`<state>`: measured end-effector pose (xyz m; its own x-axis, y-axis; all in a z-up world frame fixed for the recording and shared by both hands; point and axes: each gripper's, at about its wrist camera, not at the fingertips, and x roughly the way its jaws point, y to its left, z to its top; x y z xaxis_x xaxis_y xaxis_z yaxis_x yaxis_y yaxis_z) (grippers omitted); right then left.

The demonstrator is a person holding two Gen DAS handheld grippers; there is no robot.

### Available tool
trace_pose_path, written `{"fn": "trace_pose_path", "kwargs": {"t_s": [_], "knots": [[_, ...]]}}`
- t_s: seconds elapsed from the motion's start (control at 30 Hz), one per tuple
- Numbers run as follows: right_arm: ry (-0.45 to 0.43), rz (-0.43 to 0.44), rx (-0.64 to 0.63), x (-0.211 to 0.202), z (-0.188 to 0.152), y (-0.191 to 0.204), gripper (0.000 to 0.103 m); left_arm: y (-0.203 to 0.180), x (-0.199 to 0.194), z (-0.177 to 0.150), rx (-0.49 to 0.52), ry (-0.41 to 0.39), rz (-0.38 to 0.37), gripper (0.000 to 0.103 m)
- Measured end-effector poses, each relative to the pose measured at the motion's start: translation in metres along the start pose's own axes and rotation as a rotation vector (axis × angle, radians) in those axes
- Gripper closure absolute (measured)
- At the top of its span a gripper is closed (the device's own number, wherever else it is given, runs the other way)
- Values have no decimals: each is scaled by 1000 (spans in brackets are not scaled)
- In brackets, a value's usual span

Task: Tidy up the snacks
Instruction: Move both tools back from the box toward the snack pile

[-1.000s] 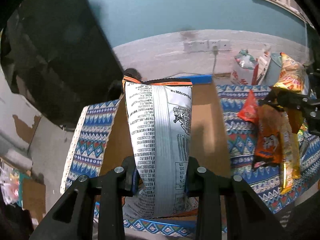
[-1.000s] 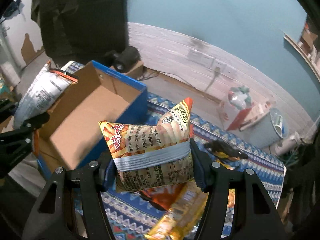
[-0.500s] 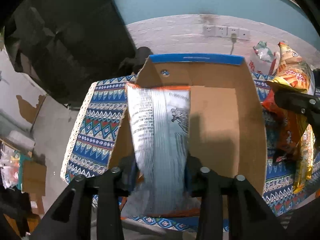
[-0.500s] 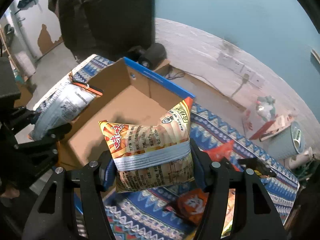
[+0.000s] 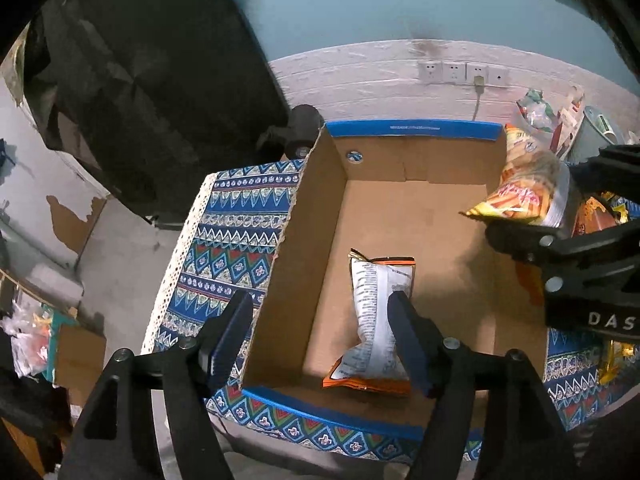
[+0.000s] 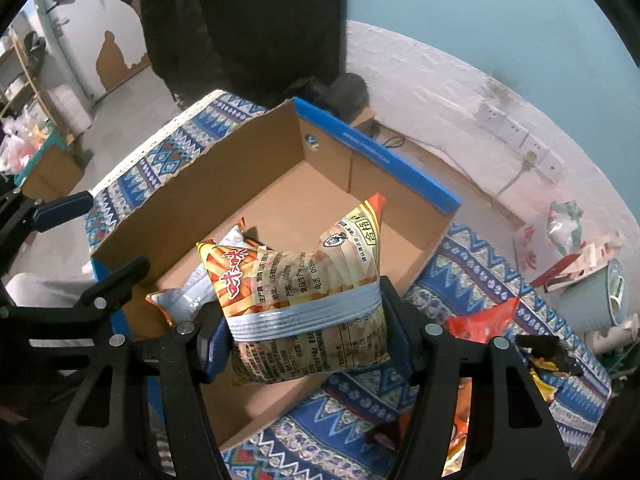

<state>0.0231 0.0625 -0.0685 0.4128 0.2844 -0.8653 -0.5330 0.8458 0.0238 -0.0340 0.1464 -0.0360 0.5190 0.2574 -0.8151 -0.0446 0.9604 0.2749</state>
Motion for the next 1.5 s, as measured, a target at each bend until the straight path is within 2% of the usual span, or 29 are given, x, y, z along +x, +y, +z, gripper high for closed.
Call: {"fn": "trace_pose_path", "kwargs": {"t_s": [0.27,0.8,1.5], "knots": [[-13,-16,-25,-1,-3,7,19,3,-2,0,-15,-5,-9,32],[-20,-98,72,-34,-31,-37,17,-34,-13,7,37,-21,-68,32],[31,-230,212,-79,-117,-117,15,-116,-35,19,137,-7,-214,31]]}}
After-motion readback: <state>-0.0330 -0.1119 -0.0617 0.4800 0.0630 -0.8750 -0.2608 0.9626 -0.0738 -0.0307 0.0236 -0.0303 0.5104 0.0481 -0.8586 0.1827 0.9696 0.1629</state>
